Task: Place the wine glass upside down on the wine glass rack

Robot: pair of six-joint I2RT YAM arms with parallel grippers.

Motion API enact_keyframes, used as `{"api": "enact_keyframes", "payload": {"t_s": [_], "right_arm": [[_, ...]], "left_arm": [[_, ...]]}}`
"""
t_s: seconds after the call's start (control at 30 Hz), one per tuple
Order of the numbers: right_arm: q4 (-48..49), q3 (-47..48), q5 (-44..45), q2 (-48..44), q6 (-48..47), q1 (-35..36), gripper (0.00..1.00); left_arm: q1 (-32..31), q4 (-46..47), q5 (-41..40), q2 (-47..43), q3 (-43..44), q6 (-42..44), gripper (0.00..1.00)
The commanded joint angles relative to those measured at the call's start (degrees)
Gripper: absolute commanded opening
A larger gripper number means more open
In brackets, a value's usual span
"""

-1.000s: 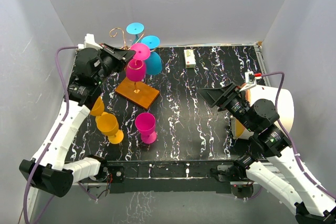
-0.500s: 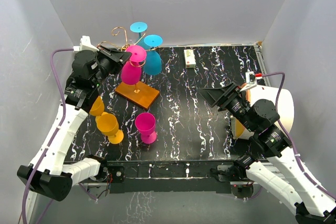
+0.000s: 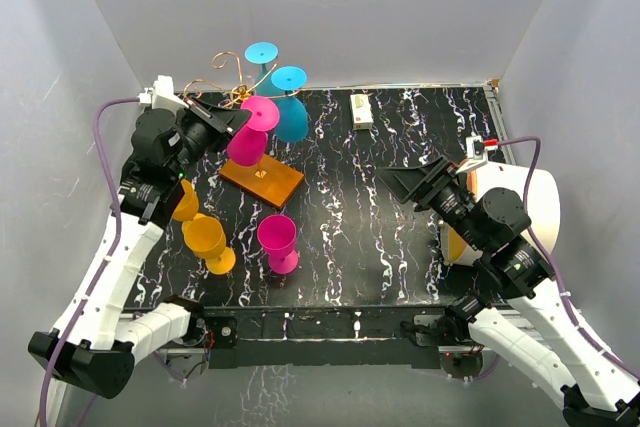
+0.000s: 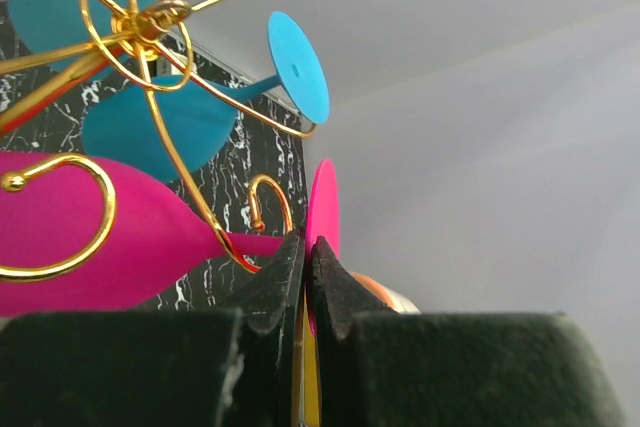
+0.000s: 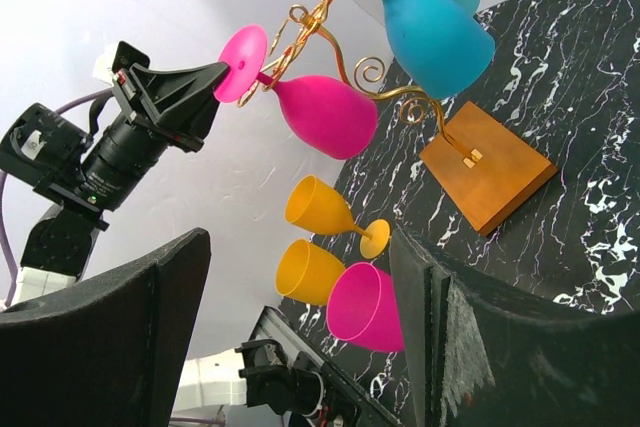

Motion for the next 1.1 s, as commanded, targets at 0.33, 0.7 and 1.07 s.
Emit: {"api": "enact_keyframes", "payload": {"t_s": [0.33,0.7,1.07], "right_arm": [[4.40,1.14,-0.24,-0.27,1.40,0.18,0.70],[3.93,0.01,0.98,-2.12,1.71,0.19,0.71],[2.95,0.62,1.43,-2.66,1.07,0.15,0.70]], "left_arm": [[0.20,9.58,10.72,-1.14,-1.37,3.36,0.00],[0.25,9.32,11.48,2.95,0.95,2.84,0.00],[0.32,-2.12,4.42,6.62,7.75,7.23,0.00]]}}
